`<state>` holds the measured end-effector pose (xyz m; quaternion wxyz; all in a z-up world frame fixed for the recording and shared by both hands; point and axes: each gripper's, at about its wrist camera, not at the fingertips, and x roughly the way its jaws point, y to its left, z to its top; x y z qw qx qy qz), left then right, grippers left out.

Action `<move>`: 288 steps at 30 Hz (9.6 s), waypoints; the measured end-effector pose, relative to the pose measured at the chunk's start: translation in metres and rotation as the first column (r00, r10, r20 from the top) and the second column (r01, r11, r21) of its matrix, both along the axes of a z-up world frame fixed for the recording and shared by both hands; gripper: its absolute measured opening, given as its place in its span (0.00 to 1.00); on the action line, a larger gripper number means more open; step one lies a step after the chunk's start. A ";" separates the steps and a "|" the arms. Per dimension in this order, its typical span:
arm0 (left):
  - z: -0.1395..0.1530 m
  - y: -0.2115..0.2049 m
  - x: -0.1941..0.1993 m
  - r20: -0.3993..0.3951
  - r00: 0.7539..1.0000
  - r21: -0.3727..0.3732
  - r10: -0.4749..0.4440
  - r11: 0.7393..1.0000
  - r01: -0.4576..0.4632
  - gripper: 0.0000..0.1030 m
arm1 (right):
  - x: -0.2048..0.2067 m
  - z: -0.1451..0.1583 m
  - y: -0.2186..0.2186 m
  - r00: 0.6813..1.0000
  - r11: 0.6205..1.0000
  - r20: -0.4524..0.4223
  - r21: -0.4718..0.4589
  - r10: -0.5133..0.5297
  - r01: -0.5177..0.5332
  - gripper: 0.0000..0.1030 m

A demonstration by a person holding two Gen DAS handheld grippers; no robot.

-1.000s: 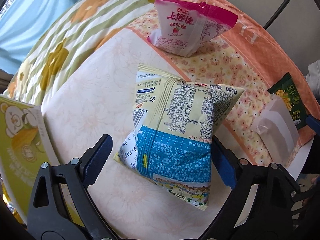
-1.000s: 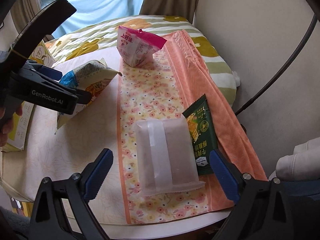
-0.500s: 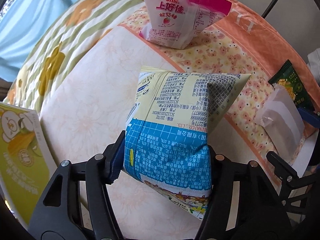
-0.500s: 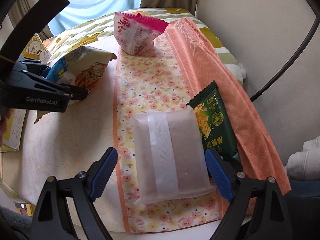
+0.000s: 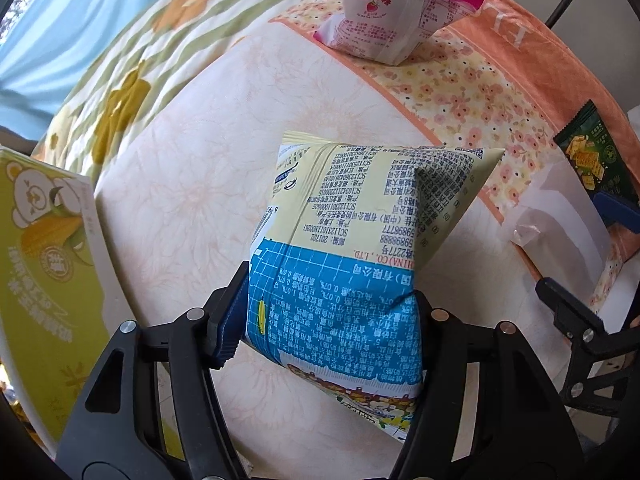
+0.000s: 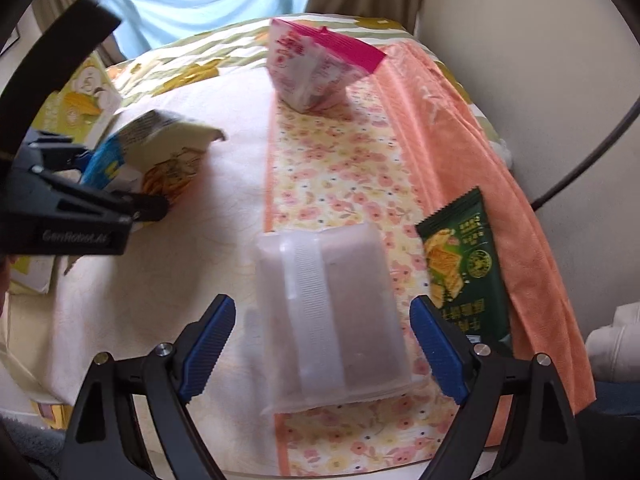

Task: Organize snacks
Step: 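Grasp the blue-white bag with the left tool while the right tool grasps the white packet, then carry both packets into the cardboard box and open both tools to release them, then grasp the pink strawberry bag with the left tool while the right tool grasps the green cracker packet, then carry both packets into the cardboard box and open both tools to release them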

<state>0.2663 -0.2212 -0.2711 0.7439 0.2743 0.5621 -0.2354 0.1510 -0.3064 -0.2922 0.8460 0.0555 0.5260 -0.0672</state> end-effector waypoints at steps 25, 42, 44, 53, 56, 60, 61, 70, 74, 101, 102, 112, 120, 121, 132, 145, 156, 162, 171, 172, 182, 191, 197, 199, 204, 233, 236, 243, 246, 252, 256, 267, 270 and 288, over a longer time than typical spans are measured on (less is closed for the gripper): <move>0.043 0.009 -0.012 0.070 0.996 -0.071 0.055 0.996 -0.050 0.51 | -0.005 0.018 -0.012 0.999 0.997 0.013 0.065 0.034 -0.035 0.58; 0.182 0.128 -0.001 0.272 0.885 -0.241 0.377 0.918 -0.316 0.51 | 0.063 0.167 0.064 0.927 0.952 0.234 0.014 0.294 -0.305 0.58; 0.189 0.153 0.007 0.286 0.861 -0.248 0.420 0.901 -0.357 0.51 | 0.075 0.179 0.086 0.907 0.937 0.254 0.009 0.335 -0.349 0.58; 0.186 0.244 0.057 0.302 0.805 -0.240 0.511 0.858 -0.455 0.51 | 0.127 0.193 0.178 0.857 0.883 0.290 0.075 0.426 -0.464 0.58; 0.176 0.270 0.078 0.285 0.810 -0.228 0.513 0.857 -0.463 0.51 | 0.146 0.189 0.204 0.856 0.877 0.280 0.085 0.434 -0.472 0.58; 0.157 0.293 0.102 0.232 0.837 -0.209 0.495 0.866 -0.454 0.51 | 0.166 0.181 0.233 0.868 0.881 0.263 0.111 0.420 -0.460 0.58; 0.152 0.297 0.108 0.216 0.847 -0.203 0.485 0.871 -0.447 0.51 | 0.170 0.180 0.238 0.873 0.884 0.257 0.115 0.415 -0.454 0.58; 0.139 0.314 0.130 0.204 0.893 -0.180 0.400 0.912 -0.368 1.00 | 0.191 0.159 0.263 0.910 0.907 0.189 0.142 0.369 -0.397 0.58; 0.144 0.333 0.119 0.198 0.876 -0.213 0.440 0.892 -0.399 1.00 | 0.188 0.156 0.268 0.914 0.909 0.170 0.141 0.369 -0.393 0.58; 0.149 0.359 0.078 0.190 0.851 -0.261 0.489 0.861 -0.436 1.00 | 0.147 0.149 0.261 0.941 0.938 0.162 0.131 0.298 -0.320 0.89; 0.151 0.356 0.077 0.195 0.854 -0.258 0.482 0.865 -0.430 1.00 | 0.144 0.151 0.259 0.942 0.940 0.168 0.132 0.291 -0.314 0.89; 0.174 0.297 0.054 0.230 0.871 -0.295 0.434 0.884 -0.362 1.00 | 0.109 0.170 0.208 0.942 0.955 0.228 0.111 0.245 -0.275 0.89; 0.181 0.196 0.028 0.224 0.919 -0.314 0.324 0.917 -0.246 1.00 | 0.062 0.172 0.125 0.965 0.981 0.220 0.093 0.144 -0.168 0.89; 0.181 0.182 0.025 0.223 0.926 -0.317 0.306 0.921 -0.228 1.00 | 0.057 0.172 0.116 0.967 0.983 0.217 0.092 0.134 -0.157 0.89; 0.162 0.039 0.003 0.184 0.971 -0.325 0.152 0.942 -0.086 1.00 | 0.007 0.149 0.023 0.986 0.999 0.160 0.028 0.035 -0.040 0.89; 0.076 -0.070 0.041 0.160 0.983 -0.173 -0.092 0.978 0.120 1.00 | -0.015 0.082 -0.020 0.991 0.994 0.074 0.025 -0.107 0.106 0.89; 0.020 -0.129 0.060 0.218 0.919 -0.028 -0.329 0.939 0.343 1.00 | -0.018 0.041 -0.031 0.966 0.967 0.043 0.019 -0.254 0.253 0.89; -0.006 -0.138 0.063 0.169 0.900 0.030 -0.403 0.914 0.404 0.63 | -0.014 0.035 -0.034 0.962 0.963 0.041 0.008 -0.269 0.269 0.89; -0.012 -0.117 0.054 0.129 0.908 0.056 -0.397 0.918 0.394 0.47 | -0.003 0.028 -0.032 0.971 0.971 0.019 0.002 -0.238 0.238 0.89; -0.012 -0.113 0.053 0.121 0.913 0.058 -0.388 0.921 0.384 0.47 | -0.002 0.027 -0.031 0.973 0.973 0.017 0.011 -0.231 0.231 0.89; -0.011 -0.060 0.041 0.044 0.961 0.065 -0.272 0.961 0.269 0.47 | 0.006 0.012 -0.025 0.984 0.983 -0.013 0.036 -0.180 0.180 0.89; -0.011 -0.040 0.029 -0.007 0.979 0.057 -0.204 0.977 0.204 0.47 | 0.017 -0.004 -0.015 0.990 0.990 -0.065 0.058 -0.123 0.127 0.90; -0.010 -0.026 0.016 -0.044 0.984 0.051 -0.175 0.983 0.177 0.47 | 0.019 -0.002 -0.004 0.993 0.993 -0.046 0.042 -0.109 0.111 0.89; -0.010 -0.024 0.014 -0.047 0.984 0.045 -0.169 0.984 0.171 0.47 | 0.017 -0.003 -0.009 0.989 0.990 -0.052 0.029 -0.140 0.141 0.89; -0.009 -0.017 0.014 -0.060 0.987 0.025 -0.148 0.988 0.150 0.47 | 0.017 -0.005 -0.019 0.983 0.984 -0.064 0.035 -0.172 0.175 0.89; -0.009 -0.002 0.022 -0.076 0.995 -0.003 -0.062 0.998 0.062 0.46 | 0.019 -0.002 -0.033 0.991 0.993 -0.058 -0.003 -0.118 0.118 0.39; -0.004 -0.001 0.020 -0.080 0.996 -0.012 -0.044 0.999 0.043 0.46 | 0.017 0.004 -0.033 0.992 0.993 -0.041 0.009 -0.119 0.119 0.39; 0.031 -0.001 0.018 -0.027 1.000 -0.057 -0.008 0.998 0.007 0.46 | 0.011 0.043 -0.037 0.996 0.996 0.023 -0.004 -0.087 0.087 0.39; 0.061 0.002 0.015 0.023 1.000 -0.099 0.015 0.995 -0.013 0.46 | 0.011 0.065 -0.037 0.997 0.998 0.053 -0.012 -0.062 0.063 0.39; 0.128 0.037 0.011 0.108 0.984 -0.197 0.141 0.973 -0.118 0.46 | 0.019 0.117 -0.024 0.991 0.998 0.119 -0.034 0.056 -0.052 0.39; 0.163 0.076 0.006 0.138 0.958 -0.252 0.253 0.944 -0.213 0.46 | 0.033 0.150 0.002 0.972 0.985 0.161 -0.048 0.170 -0.164 0.39; 0.200 0.203 -0.014 0.207 0.838 -0.298 0.506 0.848 -0.438 0.46 | 0.062 0.198 0.127 0.860 0.892 0.269 0.002 0.434 -0.451 0.39; 0.196 0.235 -0.016 0.191 0.822 -0.295 0.537 0.830 -0.474 0.46 | 0.066 0.201 0.163 0.834 0.868 0.276 -0.001 0.478 -0.497 0.39; 0.144 0.311 -0.029 0.011 0.890 -0.326 0.456 0.843 -0.428 1.00 | 0.057 0.163 0.237 0.916 0.926 0.182 0.059 0.356 -0.372 0.39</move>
